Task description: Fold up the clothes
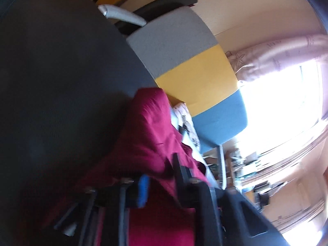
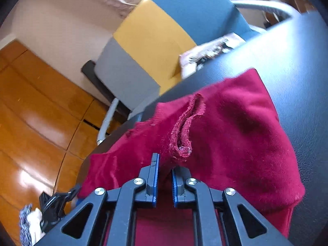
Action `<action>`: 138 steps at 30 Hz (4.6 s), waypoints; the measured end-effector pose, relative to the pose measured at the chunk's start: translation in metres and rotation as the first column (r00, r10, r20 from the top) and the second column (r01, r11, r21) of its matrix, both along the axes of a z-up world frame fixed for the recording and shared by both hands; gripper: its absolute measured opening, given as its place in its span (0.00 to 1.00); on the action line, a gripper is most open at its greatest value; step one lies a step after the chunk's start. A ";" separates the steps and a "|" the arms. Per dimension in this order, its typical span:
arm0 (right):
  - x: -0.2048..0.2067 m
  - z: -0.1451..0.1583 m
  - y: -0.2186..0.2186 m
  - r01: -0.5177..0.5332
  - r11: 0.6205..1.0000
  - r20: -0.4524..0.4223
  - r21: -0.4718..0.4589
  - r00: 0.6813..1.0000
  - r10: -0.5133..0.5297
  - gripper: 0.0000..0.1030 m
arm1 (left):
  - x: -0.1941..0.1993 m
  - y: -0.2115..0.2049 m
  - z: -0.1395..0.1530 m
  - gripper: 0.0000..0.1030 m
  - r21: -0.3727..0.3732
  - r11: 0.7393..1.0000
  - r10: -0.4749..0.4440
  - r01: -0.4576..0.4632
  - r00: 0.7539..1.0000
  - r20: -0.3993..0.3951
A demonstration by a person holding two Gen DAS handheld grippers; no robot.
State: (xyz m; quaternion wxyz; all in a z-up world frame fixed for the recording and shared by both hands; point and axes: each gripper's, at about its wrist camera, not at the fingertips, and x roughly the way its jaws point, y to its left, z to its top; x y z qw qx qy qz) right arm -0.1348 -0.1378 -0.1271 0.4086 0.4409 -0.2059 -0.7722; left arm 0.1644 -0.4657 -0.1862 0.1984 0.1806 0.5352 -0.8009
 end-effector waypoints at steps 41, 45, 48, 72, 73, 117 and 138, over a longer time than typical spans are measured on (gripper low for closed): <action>0.028 -0.017 -0.040 -0.114 0.936 -0.251 0.333 0.946 0.205 0.46 | -0.036 -0.073 0.019 0.29 -0.013 0.966 -0.250 0.260 0.942 0.224; 0.029 -0.017 -0.043 -0.131 0.934 -0.254 0.333 0.941 0.223 0.54 | -0.055 -0.073 0.013 0.29 -0.006 0.949 -0.303 0.317 0.913 0.274; 0.031 -0.017 -0.046 -0.140 0.930 -0.259 0.341 0.936 0.236 0.58 | -0.056 -0.068 0.014 0.28 -0.026 0.940 -0.322 0.341 0.907 0.272; 0.053 -0.014 -0.079 -0.133 0.862 -0.328 0.488 0.888 0.322 0.68 | -0.009 -0.033 0.076 0.18 -0.457 0.886 0.112 0.083 0.917 0.383; 0.054 -0.015 -0.079 -0.132 0.862 -0.329 0.490 0.887 0.323 0.68 | -0.018 -0.024 0.081 0.20 -0.486 0.864 0.082 0.130 0.917 0.391; 0.074 0.008 -0.061 -0.150 0.878 -0.326 0.455 0.889 0.321 0.74 | 0.101 0.106 0.028 0.24 -0.426 0.848 -0.074 0.315 0.866 0.494; 0.099 -0.030 -0.025 -0.119 0.840 -0.284 0.529 0.908 0.308 0.85 | 0.069 0.097 0.009 0.27 -0.419 0.846 -0.091 0.329 0.864 0.495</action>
